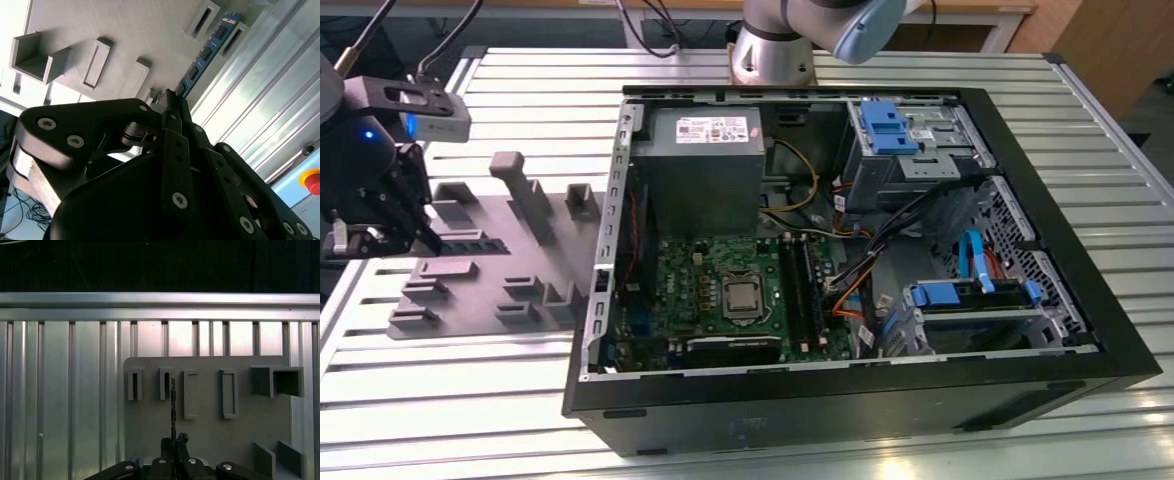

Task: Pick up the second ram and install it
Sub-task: 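Pick up the second ram and move it above second insertion slot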

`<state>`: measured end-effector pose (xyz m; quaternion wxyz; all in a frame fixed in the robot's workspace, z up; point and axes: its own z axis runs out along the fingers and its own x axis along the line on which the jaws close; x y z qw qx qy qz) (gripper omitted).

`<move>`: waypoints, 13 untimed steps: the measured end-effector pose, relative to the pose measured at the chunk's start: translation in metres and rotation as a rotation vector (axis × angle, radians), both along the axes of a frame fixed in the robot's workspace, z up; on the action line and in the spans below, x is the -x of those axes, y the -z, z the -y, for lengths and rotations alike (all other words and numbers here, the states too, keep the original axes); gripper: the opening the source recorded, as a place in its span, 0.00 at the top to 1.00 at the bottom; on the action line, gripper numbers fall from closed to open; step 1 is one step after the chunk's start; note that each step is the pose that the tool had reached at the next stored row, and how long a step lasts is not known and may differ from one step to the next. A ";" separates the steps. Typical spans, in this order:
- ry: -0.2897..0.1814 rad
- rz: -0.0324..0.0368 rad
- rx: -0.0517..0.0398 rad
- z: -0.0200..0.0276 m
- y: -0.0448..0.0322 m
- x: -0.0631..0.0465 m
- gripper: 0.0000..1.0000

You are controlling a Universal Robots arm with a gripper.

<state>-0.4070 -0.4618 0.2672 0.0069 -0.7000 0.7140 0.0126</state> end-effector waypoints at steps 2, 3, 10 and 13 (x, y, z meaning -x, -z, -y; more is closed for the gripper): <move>0.000 0.0000 0.0000 0.0000 -0.0019 0.000 0.86; 0.000 0.0001 0.0000 0.0000 -0.0027 0.000 0.86; 0.000 0.0000 0.0000 0.0000 -0.0090 0.000 0.86; 0.000 0.0000 0.0000 0.0000 -0.0127 0.000 0.86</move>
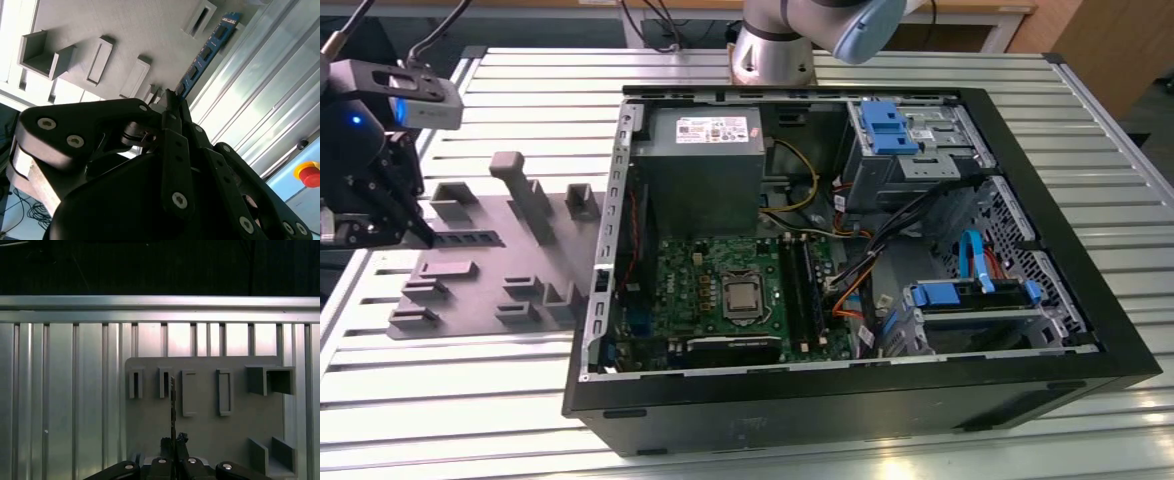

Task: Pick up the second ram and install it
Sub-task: 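Pick up the second ram and move it above second insertion slot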

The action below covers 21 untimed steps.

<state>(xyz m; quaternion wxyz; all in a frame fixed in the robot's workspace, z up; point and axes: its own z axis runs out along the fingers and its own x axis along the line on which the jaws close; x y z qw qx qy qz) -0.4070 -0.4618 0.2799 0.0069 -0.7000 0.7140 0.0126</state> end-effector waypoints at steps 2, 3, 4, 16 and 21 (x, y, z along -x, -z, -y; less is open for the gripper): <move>0.000 0.0001 0.0000 0.0000 -0.0025 0.000 0.86; 0.000 0.0000 0.0000 0.0000 -0.0038 0.000 0.86; 0.000 0.0000 0.0000 0.0000 -0.0051 0.000 0.86; 0.000 0.0000 0.0000 0.0000 -0.0231 0.000 0.86; 0.000 0.0000 0.0000 0.0000 -0.0308 0.000 0.86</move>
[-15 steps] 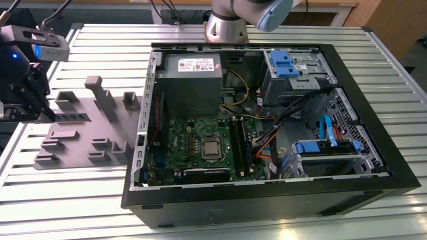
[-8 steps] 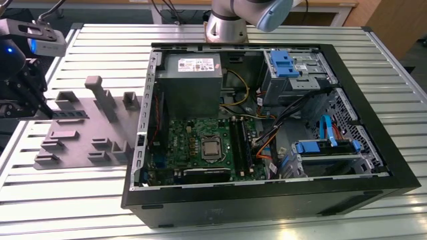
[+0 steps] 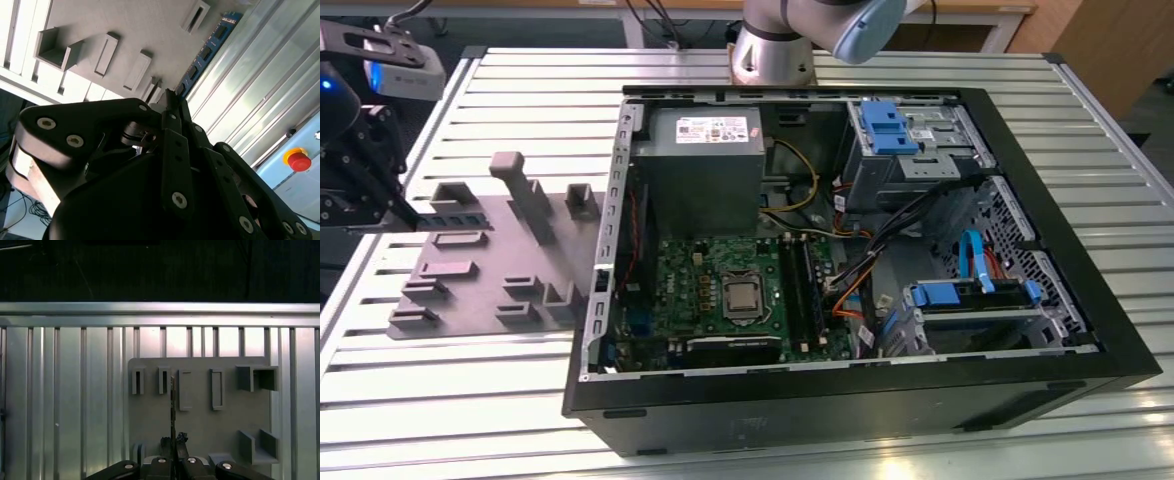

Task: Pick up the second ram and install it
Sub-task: 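Pick up the second ram and move it above second insertion slot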

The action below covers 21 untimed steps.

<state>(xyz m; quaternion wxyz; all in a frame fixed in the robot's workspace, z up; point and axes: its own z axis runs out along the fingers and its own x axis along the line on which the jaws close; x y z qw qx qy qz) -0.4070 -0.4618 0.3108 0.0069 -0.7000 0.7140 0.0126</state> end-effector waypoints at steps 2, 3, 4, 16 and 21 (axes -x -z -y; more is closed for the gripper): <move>0.000 0.0001 -0.0001 0.0000 -0.0029 0.000 0.86; 0.000 0.0000 -0.0001 0.0000 -0.0044 0.000 0.86; 0.000 0.0000 0.0000 0.0000 -0.0057 0.000 0.86; 0.000 0.0001 -0.0001 0.0000 -0.0191 0.000 0.86; 0.000 0.0000 -0.0001 0.0000 -0.0251 0.000 0.86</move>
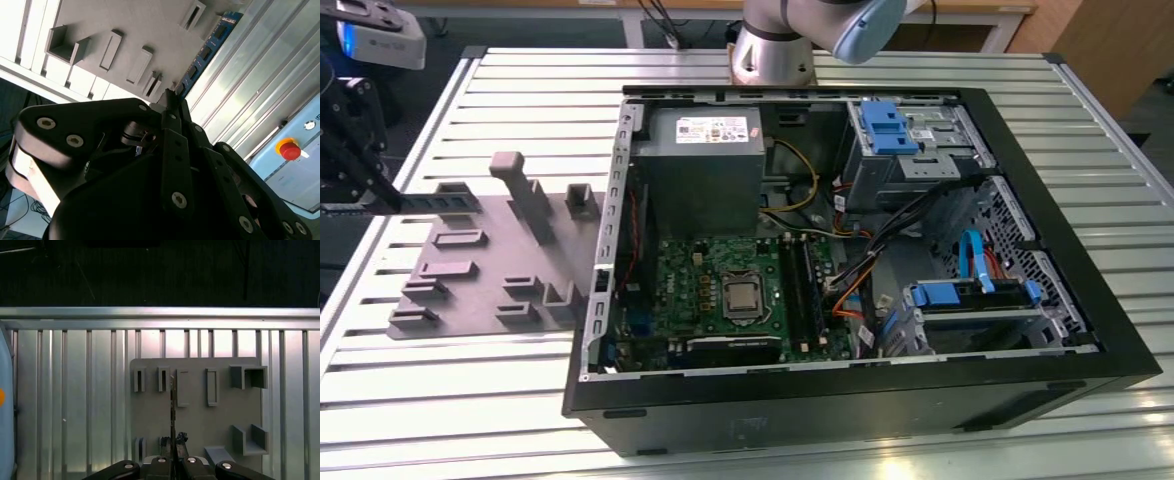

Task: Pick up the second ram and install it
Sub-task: 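Pick up the second ram and move it above second insertion slot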

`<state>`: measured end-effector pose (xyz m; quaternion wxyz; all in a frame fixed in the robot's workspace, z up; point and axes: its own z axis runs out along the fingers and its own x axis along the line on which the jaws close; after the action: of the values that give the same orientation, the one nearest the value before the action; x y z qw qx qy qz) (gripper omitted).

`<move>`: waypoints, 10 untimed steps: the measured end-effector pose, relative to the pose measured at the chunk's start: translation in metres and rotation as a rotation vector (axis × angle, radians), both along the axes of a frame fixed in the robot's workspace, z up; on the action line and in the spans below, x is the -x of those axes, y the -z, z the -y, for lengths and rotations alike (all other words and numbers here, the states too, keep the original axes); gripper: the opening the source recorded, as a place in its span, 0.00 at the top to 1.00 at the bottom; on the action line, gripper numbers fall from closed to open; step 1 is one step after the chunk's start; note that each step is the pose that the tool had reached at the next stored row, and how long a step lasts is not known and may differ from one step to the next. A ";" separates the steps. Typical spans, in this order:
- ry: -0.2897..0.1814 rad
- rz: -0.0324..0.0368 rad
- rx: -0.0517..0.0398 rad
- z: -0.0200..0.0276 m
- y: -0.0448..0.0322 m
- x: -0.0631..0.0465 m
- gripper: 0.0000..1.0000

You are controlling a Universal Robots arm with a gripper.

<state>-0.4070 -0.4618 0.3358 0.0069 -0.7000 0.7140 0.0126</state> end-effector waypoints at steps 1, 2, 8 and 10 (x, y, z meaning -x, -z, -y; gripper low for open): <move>0.000 0.0000 0.0001 0.0000 -0.0013 0.000 0.86; 0.000 0.0000 0.0000 0.0000 -0.0026 0.000 0.86; 0.000 0.0001 0.0000 0.0000 -0.0100 0.000 0.86; 0.000 0.0000 0.0000 0.0000 -0.0120 0.000 0.86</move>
<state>-0.4070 -0.4618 0.3478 0.0069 -0.7000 0.7140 0.0126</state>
